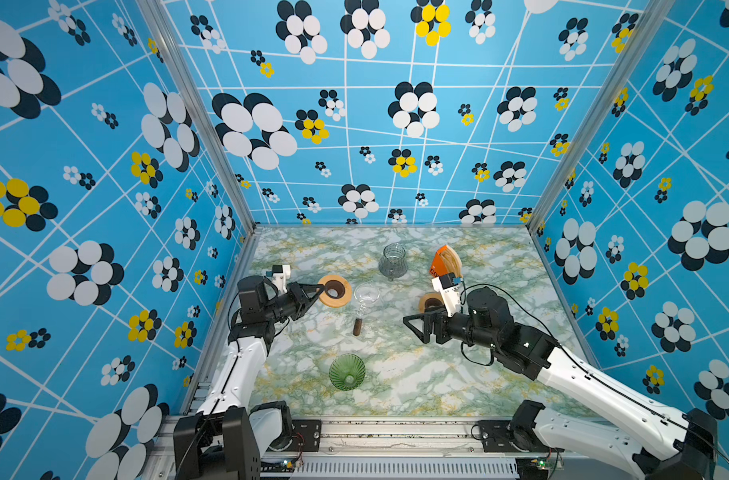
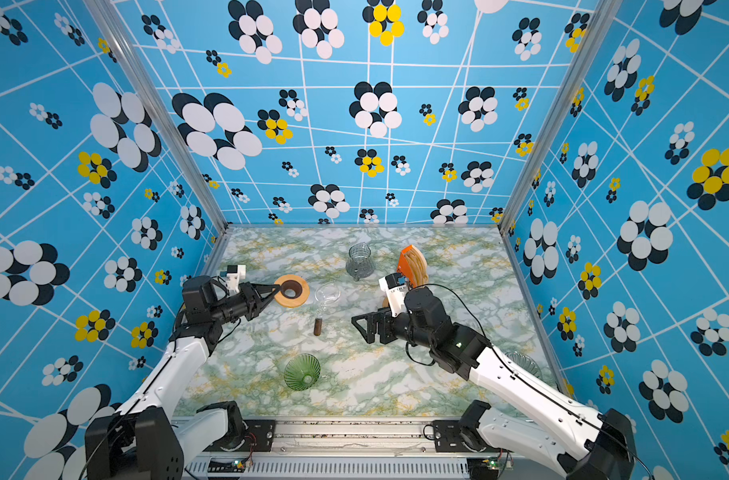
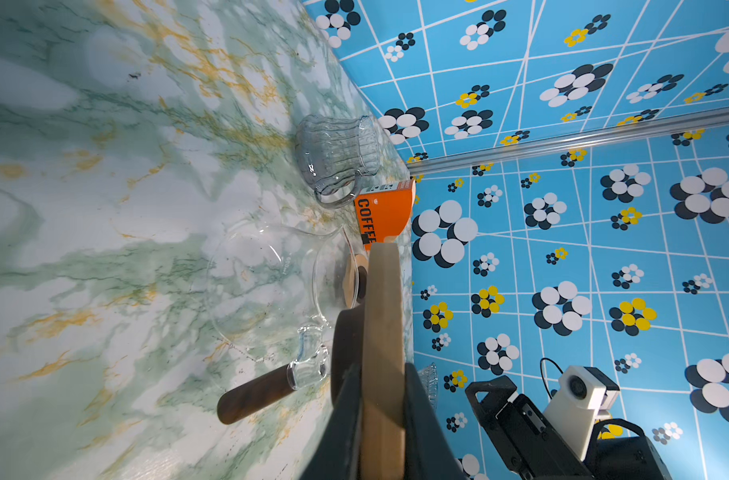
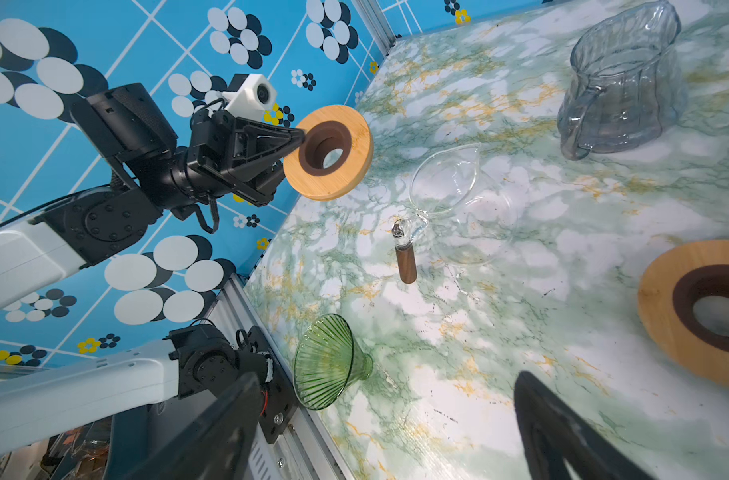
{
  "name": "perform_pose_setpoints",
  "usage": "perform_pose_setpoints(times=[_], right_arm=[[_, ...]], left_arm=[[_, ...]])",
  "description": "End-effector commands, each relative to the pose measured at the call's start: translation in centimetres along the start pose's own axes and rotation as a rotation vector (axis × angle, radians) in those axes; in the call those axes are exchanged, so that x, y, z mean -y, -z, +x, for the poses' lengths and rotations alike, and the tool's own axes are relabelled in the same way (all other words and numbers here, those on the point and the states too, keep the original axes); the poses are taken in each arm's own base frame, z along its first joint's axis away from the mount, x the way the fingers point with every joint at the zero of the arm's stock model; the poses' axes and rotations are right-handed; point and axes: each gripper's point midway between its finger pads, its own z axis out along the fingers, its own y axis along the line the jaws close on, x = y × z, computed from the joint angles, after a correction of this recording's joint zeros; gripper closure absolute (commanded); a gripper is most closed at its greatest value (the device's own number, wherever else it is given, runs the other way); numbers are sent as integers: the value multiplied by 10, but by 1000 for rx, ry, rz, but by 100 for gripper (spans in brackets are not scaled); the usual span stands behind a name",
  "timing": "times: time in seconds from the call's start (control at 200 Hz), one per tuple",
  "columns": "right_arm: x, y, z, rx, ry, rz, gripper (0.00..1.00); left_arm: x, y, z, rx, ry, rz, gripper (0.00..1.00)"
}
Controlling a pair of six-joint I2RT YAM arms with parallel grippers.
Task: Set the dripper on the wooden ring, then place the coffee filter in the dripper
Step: 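Carry the held wooden ring with the left gripper over the glass server's top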
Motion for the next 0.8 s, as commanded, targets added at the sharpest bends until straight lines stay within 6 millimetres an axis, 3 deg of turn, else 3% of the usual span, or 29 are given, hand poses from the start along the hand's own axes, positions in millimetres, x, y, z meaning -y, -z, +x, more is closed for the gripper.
perform_pose_setpoints(times=[0.0, 0.295, 0.795], right_arm=[[-13, 3, -10, 32, 7, -50, 4], [-6, 11, -20, 108, -6, -9, 3], [-3, 13, -15, 89, -15, 8, 2]], left_arm=[[22, -8, -1, -33, -52, 86, 88], [26, -45, 2, -96, -49, 127, 88], [12, -97, 6, -161, -3, 173, 87]])
